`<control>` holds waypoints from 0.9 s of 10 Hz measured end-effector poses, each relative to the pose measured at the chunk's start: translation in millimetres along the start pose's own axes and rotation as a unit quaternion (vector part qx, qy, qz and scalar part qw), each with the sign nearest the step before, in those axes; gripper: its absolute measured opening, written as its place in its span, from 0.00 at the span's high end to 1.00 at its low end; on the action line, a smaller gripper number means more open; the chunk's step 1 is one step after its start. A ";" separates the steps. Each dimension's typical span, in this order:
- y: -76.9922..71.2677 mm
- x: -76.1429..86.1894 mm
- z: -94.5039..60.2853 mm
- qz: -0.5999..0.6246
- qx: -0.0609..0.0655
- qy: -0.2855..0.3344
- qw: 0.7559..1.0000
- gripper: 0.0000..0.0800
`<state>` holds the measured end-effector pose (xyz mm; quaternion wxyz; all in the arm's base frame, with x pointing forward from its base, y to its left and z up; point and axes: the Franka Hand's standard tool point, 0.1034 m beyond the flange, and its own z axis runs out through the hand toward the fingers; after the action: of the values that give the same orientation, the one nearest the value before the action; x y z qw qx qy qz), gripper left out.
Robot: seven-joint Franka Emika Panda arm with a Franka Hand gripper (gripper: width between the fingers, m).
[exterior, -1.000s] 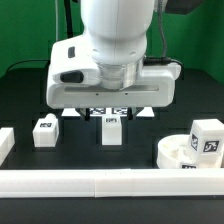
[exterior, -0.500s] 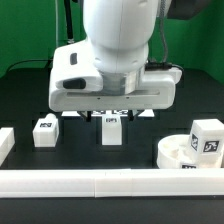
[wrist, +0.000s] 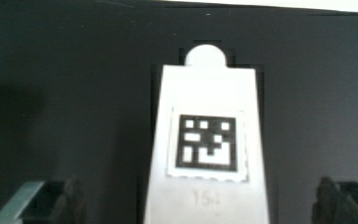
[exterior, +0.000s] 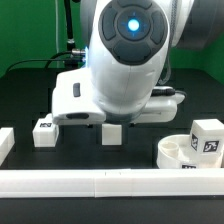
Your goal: Assemble stool
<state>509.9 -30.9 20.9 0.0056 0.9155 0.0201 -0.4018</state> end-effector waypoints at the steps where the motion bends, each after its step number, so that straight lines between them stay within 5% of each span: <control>1: -0.5 1.5 5.3 0.001 -0.001 -0.004 1.000 0.19; 6: 2.1 4.3 10.7 0.002 0.000 -0.011 1.000 0.22; 8: 3.0 4.2 9.0 0.002 0.001 -0.009 1.000 0.58; 9: 3.0 4.2 9.0 0.002 0.001 -0.009 1.000 0.58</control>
Offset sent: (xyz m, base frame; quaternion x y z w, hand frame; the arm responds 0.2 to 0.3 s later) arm 0.0003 -0.0027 -0.0106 -0.0123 -0.0089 0.0050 0.9999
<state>506.3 -34.1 11.7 0.0059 0.9118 0.0183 -0.4101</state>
